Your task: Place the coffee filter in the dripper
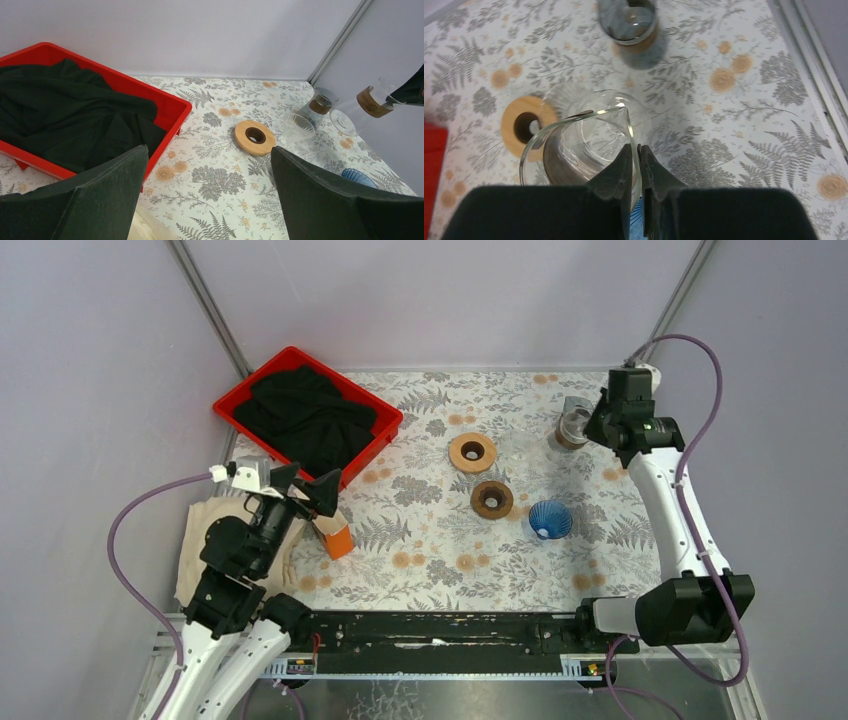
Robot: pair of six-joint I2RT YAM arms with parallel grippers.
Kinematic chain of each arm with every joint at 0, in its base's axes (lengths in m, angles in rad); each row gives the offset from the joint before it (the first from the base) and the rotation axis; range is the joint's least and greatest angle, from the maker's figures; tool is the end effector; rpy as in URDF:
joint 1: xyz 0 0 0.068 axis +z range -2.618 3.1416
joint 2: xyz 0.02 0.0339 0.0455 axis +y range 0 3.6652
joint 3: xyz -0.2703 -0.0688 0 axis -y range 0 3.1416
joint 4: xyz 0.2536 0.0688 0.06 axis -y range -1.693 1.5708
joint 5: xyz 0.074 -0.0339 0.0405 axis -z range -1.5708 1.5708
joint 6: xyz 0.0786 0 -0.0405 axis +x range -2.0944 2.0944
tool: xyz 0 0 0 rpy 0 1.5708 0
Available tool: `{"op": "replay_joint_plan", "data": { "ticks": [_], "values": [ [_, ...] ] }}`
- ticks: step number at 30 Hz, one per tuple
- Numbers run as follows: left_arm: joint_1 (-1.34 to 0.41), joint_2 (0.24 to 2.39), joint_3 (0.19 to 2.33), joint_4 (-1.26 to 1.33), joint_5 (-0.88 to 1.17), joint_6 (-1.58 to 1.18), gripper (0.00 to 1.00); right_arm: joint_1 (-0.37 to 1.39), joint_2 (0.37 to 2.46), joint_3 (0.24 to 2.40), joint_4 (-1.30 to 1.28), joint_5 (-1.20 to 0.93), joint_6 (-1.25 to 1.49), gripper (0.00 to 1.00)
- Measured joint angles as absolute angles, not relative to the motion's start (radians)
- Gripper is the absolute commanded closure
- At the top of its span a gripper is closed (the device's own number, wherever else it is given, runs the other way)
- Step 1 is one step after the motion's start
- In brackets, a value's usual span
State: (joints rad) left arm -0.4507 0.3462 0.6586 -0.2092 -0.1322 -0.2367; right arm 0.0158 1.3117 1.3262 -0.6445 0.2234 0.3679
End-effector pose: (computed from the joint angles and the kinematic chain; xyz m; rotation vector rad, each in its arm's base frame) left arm 0.1303 -0.0515 0.3559 0.0501 1.4845 -0.4612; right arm 0.3254 -0.0123 0.3497 0.5041 2.1239 -0.0287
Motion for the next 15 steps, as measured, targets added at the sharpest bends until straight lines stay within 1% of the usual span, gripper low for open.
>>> {"op": "replay_joint_plan", "data": {
  "ticks": [5,15],
  "values": [
    [-0.445,0.359,0.659,-0.214,-0.132,-0.237,0.0,0.147,1.343,1.39,-0.669,0.227,0.392,1.0],
    [-0.43,0.4,0.659,-0.219,-0.132,-0.237,0.0,0.415,1.52,1.482,-0.663,0.247,0.438,1.0]
  ]
}}
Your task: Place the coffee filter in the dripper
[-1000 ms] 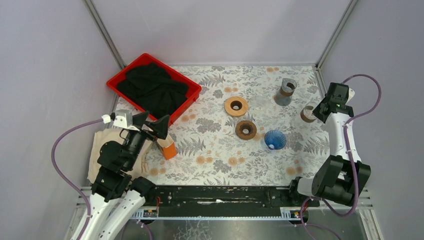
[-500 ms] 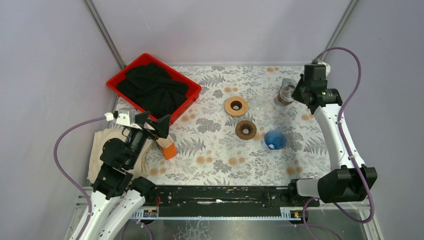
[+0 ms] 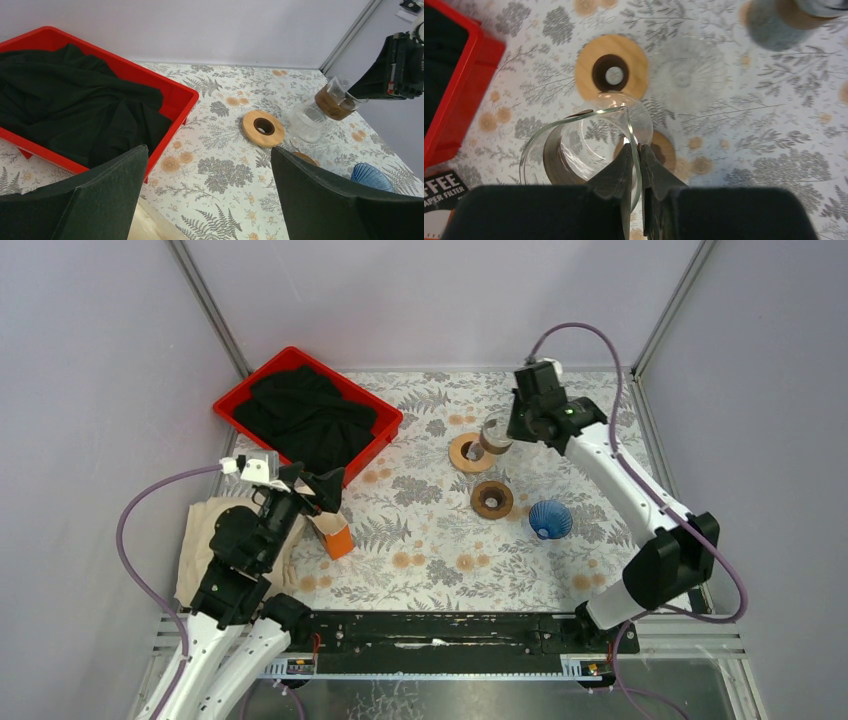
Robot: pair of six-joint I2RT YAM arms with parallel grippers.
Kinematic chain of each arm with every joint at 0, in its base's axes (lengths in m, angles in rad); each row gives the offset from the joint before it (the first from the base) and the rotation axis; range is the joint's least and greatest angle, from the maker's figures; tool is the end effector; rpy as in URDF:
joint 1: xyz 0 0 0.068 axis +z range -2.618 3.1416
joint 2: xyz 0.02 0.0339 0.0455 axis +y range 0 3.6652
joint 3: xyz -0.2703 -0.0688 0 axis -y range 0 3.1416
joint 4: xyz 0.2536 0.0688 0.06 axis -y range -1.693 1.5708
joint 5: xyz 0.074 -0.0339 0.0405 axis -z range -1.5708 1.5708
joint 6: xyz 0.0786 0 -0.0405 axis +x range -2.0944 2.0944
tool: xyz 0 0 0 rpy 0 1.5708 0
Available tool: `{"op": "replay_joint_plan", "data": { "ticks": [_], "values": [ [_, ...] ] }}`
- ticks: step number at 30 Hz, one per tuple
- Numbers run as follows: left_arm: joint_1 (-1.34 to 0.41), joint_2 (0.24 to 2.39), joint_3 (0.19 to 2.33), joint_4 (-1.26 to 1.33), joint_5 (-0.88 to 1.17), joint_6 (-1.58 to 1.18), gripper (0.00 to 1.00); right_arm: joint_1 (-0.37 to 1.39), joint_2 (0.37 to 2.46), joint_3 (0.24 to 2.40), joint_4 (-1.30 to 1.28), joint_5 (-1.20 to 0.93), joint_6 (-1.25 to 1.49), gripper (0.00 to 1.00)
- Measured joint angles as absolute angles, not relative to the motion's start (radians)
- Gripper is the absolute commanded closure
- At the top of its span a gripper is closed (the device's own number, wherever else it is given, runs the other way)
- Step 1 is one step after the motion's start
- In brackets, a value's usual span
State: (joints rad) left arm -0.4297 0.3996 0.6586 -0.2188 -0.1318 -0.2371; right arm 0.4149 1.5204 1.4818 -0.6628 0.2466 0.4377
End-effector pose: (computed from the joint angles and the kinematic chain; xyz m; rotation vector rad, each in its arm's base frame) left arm 0.1430 -0.0542 0.3477 0.0428 1.5459 -0.4294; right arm 0.3526 0.1344 0.3367 0.1551 2.2476 0.1781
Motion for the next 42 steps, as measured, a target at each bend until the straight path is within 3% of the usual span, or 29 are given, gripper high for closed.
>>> {"op": "replay_joint_plan", "data": {
  "ticks": [15,29,38,42],
  "values": [
    [-0.411,0.462,0.659,-0.241,-0.131,-0.242,0.0,0.669,1.829,1.64,-0.595,0.253,0.469,1.0],
    [-0.411,0.501,0.659,-0.243,-0.131,-0.262,0.0,0.728,1.943,1.669,-0.538,0.303,0.499,0.97],
    [-0.411,0.612,0.698,-0.256,-0.107,-0.309,0.0,0.738,1.995,1.68,-0.51,0.305,0.521,0.86],
    [-0.411,0.678,0.741,-0.287,-0.09,-0.332,0.0,0.742,1.997,1.682,-0.504,0.296,0.524,0.72]
  ]
}}
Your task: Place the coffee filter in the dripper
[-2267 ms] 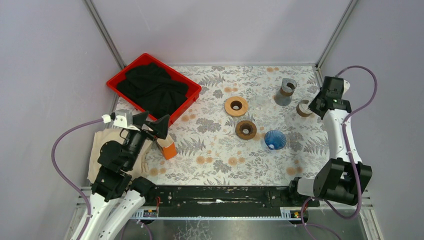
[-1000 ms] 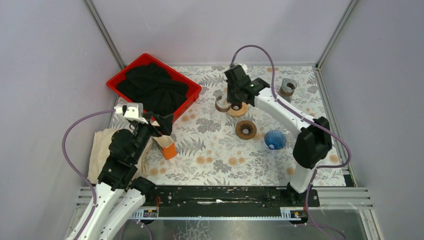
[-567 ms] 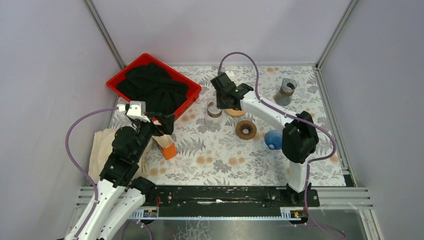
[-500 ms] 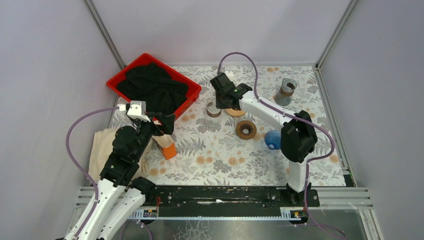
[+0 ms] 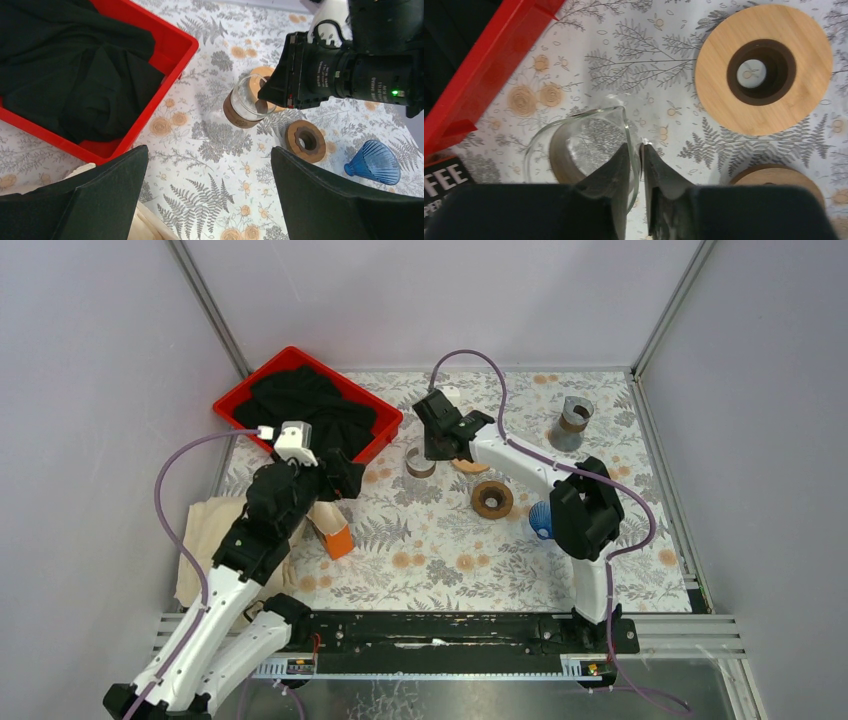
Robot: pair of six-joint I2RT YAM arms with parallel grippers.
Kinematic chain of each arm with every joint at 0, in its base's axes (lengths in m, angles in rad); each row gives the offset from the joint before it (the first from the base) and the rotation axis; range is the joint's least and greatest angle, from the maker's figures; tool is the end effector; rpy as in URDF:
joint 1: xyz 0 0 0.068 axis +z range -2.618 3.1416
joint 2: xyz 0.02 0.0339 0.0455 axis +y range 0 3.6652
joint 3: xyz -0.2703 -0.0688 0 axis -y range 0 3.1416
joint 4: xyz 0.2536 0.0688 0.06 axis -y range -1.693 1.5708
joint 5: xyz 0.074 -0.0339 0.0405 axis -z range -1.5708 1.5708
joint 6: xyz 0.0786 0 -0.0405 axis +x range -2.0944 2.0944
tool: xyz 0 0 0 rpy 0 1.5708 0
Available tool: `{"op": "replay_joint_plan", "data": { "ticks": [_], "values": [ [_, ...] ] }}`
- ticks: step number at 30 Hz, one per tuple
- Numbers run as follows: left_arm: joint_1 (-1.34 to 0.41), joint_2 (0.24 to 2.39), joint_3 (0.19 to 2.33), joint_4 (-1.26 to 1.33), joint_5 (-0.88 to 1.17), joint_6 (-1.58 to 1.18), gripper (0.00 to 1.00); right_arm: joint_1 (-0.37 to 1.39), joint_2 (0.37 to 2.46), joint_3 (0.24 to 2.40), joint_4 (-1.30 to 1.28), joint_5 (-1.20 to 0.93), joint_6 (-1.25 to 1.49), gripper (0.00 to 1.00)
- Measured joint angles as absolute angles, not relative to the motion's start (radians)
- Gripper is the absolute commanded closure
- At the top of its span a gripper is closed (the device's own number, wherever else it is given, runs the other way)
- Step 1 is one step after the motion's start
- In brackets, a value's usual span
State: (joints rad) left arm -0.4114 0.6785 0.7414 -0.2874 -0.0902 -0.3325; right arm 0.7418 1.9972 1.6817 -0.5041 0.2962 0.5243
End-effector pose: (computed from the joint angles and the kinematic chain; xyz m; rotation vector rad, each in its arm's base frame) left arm 0.1929 -0.0764 0.3251 0.0063 1.8171 -0.4499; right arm 0.3792 0.3164 0.2289 -0.1180 2.3576 0.2663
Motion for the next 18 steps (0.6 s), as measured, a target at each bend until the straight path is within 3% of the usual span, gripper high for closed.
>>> {"op": "replay_joint_plan", "data": {
  "ticks": [9,18],
  "values": [
    [-0.411,0.836,0.798,-0.348,-0.043,-0.411,0.0,0.744,1.967,1.653,-0.442,0.241,0.529,0.47],
    [-0.414,0.98,0.834,-0.355,0.01,-0.517,0.0,0.745,1.747,1.477,-0.347,0.234,0.493,0.23]
  ]
}}
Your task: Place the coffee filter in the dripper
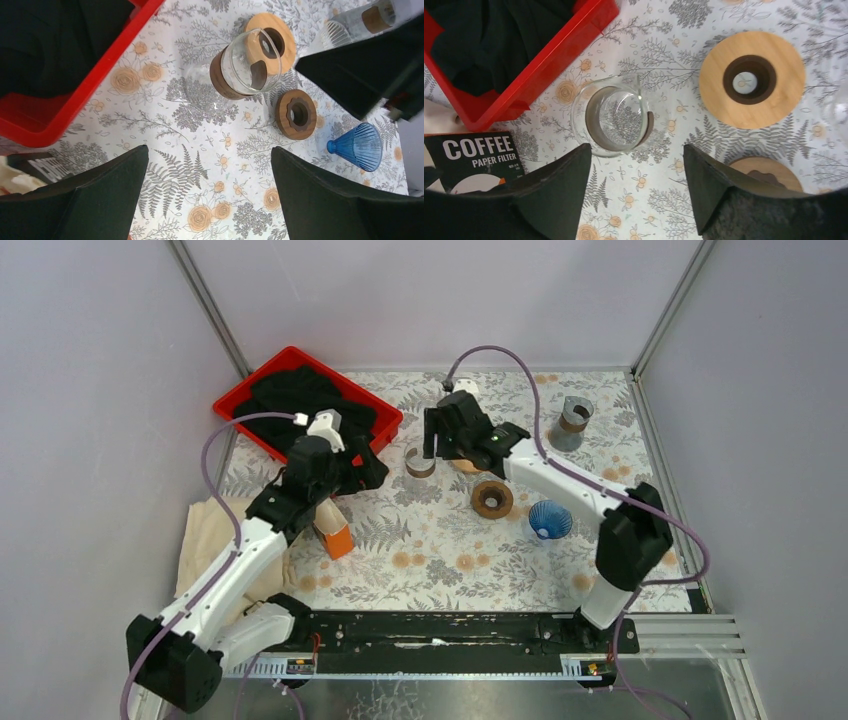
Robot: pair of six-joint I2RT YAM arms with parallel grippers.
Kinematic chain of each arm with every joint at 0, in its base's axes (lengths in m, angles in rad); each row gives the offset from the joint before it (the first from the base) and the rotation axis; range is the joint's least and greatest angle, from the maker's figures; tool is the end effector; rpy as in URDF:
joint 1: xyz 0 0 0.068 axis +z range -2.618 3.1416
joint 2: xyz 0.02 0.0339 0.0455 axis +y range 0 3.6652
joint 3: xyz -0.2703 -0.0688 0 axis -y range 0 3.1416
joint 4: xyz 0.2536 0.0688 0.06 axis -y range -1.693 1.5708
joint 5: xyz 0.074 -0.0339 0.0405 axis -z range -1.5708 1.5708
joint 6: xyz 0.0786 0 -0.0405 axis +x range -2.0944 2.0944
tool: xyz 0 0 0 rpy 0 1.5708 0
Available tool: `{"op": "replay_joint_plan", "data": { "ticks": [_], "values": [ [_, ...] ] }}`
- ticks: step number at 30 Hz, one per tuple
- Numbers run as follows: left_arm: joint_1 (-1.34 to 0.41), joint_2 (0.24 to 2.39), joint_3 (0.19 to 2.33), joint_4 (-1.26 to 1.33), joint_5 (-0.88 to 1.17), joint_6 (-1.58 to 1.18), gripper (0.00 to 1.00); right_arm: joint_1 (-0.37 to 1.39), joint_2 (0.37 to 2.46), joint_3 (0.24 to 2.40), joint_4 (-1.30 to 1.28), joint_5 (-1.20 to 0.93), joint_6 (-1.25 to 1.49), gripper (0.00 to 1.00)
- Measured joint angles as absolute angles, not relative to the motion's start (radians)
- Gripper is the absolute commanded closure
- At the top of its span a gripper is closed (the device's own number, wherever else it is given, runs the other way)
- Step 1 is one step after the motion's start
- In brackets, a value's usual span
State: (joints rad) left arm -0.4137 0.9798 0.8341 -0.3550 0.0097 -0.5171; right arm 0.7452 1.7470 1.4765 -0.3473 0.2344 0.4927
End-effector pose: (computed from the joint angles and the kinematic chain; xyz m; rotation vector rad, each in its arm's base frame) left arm 0.2404 -0.1064 0.2872 -0.1036 2.1209 -0.5740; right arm 0.3434 0.2920 0.2825 -0.1444 2.1999 0.4480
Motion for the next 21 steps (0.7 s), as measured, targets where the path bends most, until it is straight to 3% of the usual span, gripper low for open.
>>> {"op": "replay_joint_plan", "data": {
  "ticks": [9,21],
  "values": [
    [-0.462,1.182,0.888,-0.326,0.038,-0.616,0.0,0.736,1.531,1.229,-0.234,0.28,0.383,0.07],
    [-0.501,1.394,0.987,-0.267,-0.019,-0.692,0.0,0.701,1.329,0.968,-0.109,0.326,0.282,0.03]
  ]
}}
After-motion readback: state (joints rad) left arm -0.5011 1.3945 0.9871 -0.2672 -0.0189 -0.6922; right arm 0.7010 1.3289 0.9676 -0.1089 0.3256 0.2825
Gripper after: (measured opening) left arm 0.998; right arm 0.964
